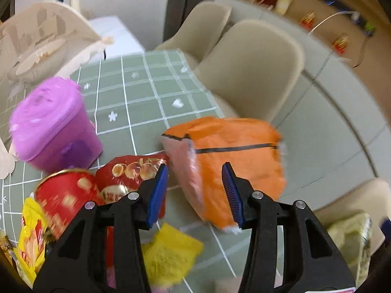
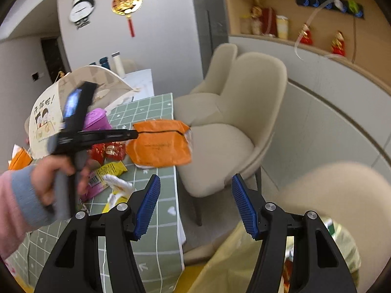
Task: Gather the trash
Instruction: 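Return the left tool to the table and grasp the orange bag, then grasp the pink Kleenex tissue pack with the right tool while the left tool holds the orange bag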
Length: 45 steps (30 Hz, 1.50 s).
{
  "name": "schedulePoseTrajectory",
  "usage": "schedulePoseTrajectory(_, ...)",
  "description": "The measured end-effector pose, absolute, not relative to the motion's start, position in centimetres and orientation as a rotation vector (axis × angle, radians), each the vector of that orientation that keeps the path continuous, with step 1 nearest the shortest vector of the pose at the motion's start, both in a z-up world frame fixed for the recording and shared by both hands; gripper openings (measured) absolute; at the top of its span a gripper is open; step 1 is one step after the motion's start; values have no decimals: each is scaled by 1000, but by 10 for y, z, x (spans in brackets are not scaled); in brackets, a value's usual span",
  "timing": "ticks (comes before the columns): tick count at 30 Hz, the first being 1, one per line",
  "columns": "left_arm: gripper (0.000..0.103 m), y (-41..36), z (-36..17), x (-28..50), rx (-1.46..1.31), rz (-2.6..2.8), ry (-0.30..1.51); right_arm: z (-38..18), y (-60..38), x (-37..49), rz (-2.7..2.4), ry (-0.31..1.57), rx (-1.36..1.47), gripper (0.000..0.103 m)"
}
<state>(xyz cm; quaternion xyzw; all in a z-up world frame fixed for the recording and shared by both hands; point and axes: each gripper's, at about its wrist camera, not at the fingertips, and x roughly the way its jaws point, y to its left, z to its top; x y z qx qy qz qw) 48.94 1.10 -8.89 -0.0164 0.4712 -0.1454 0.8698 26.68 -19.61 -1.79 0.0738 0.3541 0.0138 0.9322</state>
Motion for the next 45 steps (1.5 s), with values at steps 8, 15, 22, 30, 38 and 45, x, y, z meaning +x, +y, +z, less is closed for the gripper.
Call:
schedulePoseTrajectory(8, 10, 26, -70, 482, -123, -293, 935, -24, -197, 255, 46, 747, 201, 57)
schedulePoseTrajectory(15, 10, 75, 13, 421, -139, -317, 765, -21, -176, 258, 118, 743, 181, 57)
schedulePoseTrajectory(22, 10, 162, 25, 360, -198, -214, 808, -23, -127, 263, 241, 743, 136, 57)
schedulePoseTrajectory(30, 10, 268, 9, 292, -291, -82, 814, -51, -36, 271, 423, 824, 17, 57)
schedulePoseTrajectory(38, 10, 328, -37, 242, -284, -19, 896, -85, 31, 303, 494, 888, -99, 57)
schedulePoseTrajectory(45, 10, 353, -60, 226, -330, -5, 935, -104, 60, 332, 486, 917, -145, 57)
